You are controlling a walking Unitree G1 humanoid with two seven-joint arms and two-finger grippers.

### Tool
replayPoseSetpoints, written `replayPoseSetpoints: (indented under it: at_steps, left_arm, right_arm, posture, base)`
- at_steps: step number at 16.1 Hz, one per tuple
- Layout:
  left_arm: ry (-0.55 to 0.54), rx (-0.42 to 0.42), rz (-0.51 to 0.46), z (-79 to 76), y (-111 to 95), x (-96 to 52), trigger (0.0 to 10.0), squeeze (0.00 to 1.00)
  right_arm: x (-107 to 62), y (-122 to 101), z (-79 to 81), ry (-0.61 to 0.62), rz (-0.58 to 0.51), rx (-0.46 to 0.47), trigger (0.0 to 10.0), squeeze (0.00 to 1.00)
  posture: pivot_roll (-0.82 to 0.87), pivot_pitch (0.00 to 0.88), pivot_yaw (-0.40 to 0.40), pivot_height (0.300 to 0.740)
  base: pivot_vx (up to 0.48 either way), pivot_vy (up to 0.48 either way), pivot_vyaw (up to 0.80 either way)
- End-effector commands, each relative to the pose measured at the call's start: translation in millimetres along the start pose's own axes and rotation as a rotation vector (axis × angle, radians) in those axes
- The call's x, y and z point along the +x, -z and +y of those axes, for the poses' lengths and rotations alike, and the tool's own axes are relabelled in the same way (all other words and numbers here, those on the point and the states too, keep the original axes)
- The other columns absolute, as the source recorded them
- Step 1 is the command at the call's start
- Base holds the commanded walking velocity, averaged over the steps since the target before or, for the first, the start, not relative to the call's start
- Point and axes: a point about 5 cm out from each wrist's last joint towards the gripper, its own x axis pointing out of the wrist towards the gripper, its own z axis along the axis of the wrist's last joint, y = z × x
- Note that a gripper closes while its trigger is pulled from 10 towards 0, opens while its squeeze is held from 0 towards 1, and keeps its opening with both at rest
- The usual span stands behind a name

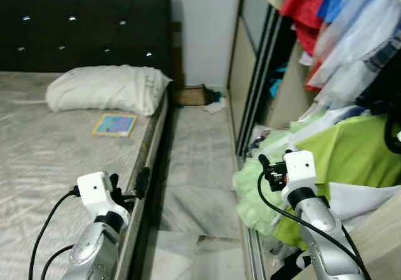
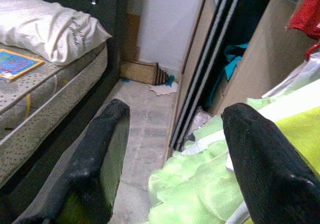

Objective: Clean up the room

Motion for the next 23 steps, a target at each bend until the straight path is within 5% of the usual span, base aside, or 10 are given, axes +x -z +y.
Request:
replayPoseSetpoints:
  at_steps: [1,14,23]
  left_arm:
    - [0.014,0.011,-0.014,-1.1,-4.7,1.2,10.0,0.0]
    - [0.011,0.013,0.003,-2.0,-2.4,2.5,10.0,0.0]
    - [0.044,0.022,0.004,-4.9,-1.9,1.8,10.0,0.0]
  right_arm:
    - [3.2,-7.1,-19.0,0.035,-0.018,-0.025,10.0,0.0]
    - [3.5,-5.4,-23.6,0.066,-0.014,-0.04,10.0,0.0]
    - [4.3,-3.8,-26.4,0.089,-0.006,-0.048,10.0,0.0]
  posture:
    - [-0.11,0.0,-0.007,0.74]
    - [-0.11,0.0,-0.006,0.74]
    - [-0.11,0.0,-0.004,0.74]
  base:
    - [0.412,0.0,0.0]
    - [0.286,0.132,0.0]
    - [0.144,0.0,-0.76]
